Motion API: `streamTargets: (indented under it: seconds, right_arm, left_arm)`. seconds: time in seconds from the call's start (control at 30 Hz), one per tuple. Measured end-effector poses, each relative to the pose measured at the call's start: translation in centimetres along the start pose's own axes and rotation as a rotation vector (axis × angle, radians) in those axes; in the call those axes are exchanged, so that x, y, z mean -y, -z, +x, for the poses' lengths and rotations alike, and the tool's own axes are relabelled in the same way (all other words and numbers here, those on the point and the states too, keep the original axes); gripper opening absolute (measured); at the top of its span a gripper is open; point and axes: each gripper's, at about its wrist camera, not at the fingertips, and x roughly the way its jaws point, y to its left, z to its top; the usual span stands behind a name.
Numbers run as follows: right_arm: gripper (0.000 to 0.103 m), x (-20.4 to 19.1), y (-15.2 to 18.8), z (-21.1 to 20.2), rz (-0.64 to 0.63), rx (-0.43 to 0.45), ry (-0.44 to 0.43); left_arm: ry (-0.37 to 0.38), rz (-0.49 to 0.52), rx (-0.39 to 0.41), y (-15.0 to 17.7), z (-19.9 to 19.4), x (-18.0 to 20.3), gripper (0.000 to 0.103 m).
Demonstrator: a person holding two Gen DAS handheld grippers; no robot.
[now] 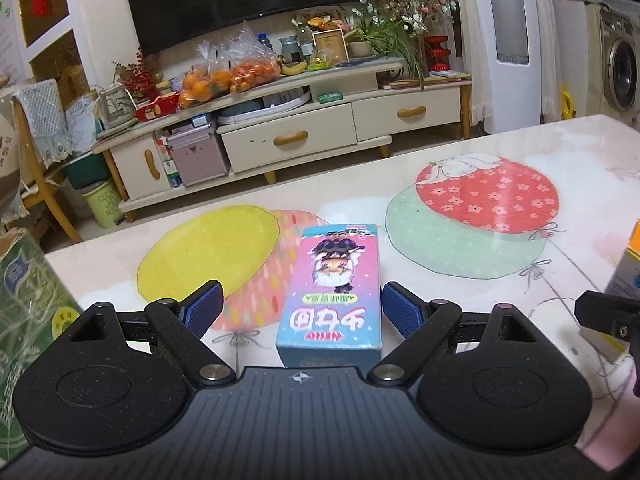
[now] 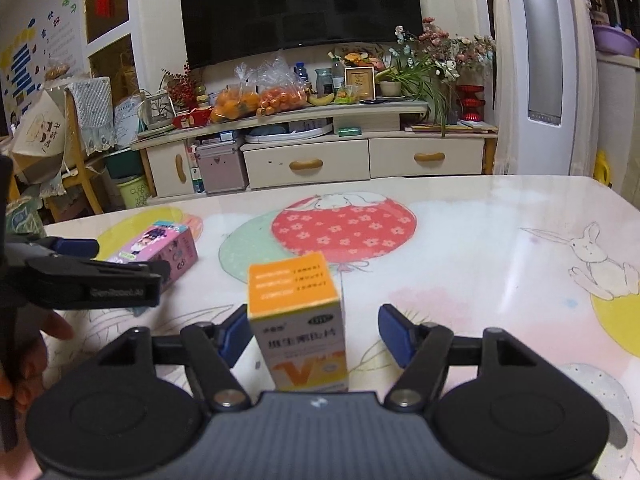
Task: Organize rigid objects
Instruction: 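Grasp the pink 'Hello' box with the left tool while the right tool holds the vitamin box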
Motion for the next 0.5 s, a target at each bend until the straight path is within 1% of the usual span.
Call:
streamTargets:
  seconds: [0.07, 0.1, 0.13, 0.2, 0.27, 0.33, 0.5]
  right_arm:
    - [0.059, 0.0, 0.0, 0.1, -0.003, -0.004, -0.008]
    - [0.055, -0.1, 0.0, 0.2, -0.006, -0.005, -0.011]
    - [0.053, -0.1, 0.0, 0.2, -0.01, -0.009, -0.013]
    - [0.045, -0.2, 0.0, 0.2, -0.014, -0.013, -0.02]
    - [0.041, -0.3, 0.0, 0.2, -0.016, -0.017, -0.024]
    - [0.037, -0.4, -0.1, 0.3, -0.024, -0.021, -0.029]
    - [0.036, -0.8, -0.1, 0.1, -0.047, -0.016, -0.033]
  left_arm:
    - [-0.004, 0.008, -0.006, -0.2, 0.5, 0.2, 0.102]
    - [-0.004, 0.012, -0.013, -0.3, 0.8, 0.3, 0.096]
    - [-0.008, 0.016, -0.02, -0.3, 0.5, 0.0, 0.093]
    - [-0.027, 0.017, -0.031, -0.2, 0.9, 0.2, 0.074]
    - [-0.013, 0.001, -0.032, -0.3, 0.7, 0.2, 0.06]
    - [-0.026, -0.01, -0.033, -0.2, 0.3, 0.1, 0.058]
    - [-0.058, -0.049, -0.047, 0.3, -0.9, -0.3, 0.057]
